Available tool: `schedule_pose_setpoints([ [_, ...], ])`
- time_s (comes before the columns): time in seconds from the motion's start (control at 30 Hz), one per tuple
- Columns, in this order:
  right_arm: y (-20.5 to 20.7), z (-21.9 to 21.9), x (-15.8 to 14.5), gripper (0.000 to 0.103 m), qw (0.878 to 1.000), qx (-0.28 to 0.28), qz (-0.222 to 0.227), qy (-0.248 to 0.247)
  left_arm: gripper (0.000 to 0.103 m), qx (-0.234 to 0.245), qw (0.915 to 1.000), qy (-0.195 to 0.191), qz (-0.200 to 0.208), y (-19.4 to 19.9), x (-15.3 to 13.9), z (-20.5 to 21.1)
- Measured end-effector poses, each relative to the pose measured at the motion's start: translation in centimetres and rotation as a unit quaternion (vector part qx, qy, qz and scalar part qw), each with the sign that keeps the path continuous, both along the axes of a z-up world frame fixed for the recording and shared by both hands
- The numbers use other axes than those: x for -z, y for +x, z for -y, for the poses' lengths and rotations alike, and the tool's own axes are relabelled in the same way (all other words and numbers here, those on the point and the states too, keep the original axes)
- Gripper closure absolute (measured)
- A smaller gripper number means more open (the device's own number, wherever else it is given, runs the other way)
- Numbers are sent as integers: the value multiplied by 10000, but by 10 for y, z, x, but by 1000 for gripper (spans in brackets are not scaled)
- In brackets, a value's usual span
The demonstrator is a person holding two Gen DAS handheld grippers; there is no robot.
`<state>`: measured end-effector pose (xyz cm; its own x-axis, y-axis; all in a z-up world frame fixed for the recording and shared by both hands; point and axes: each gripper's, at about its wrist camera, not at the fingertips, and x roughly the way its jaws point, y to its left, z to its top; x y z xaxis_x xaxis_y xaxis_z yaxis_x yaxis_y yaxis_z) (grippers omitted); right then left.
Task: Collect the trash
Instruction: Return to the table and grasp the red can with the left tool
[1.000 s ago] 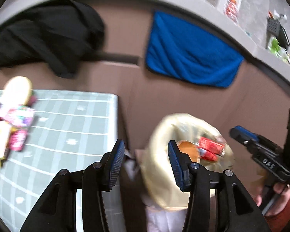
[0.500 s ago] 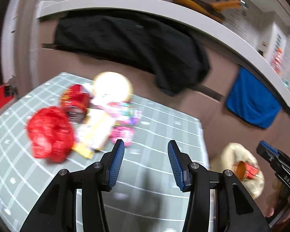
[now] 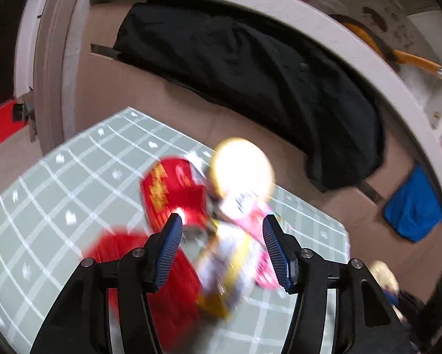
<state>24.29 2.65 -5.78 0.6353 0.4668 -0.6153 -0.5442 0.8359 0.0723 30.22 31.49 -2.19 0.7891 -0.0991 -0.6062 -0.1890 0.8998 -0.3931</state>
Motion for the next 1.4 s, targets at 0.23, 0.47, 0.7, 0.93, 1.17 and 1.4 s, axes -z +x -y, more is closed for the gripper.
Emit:
schedule_pose_setpoints([
  [0.23, 12, 1, 6, 72, 9999, 89, -45, -123, 43, -412, 9937, -675, -795, 69, 39, -66],
  [0.47, 31, 4, 14, 71, 9996, 78, -275, 15, 43, -209, 9826, -1388, -1216, 84, 76, -77],
  [0.7, 35, -12, 16, 71, 9994, -125, -331, 65, 45, 237, 9751, -1485, -1630, 98, 79, -43],
  [0.93, 25, -21, 6, 71, 9993, -277, -257, 18, 49, 269, 9921, -714, -1000, 63, 42, -19],
  [1.17, 21, -59, 6, 71, 9965, -544, -615, 165, 50, -15, 10000, 19, -53, -34, -7, -2],
  [1.4, 37, -124, 13, 71, 9976, -262, -638, 88, 52, -487, 9962, 259, 681, -107, -22, -6],
])
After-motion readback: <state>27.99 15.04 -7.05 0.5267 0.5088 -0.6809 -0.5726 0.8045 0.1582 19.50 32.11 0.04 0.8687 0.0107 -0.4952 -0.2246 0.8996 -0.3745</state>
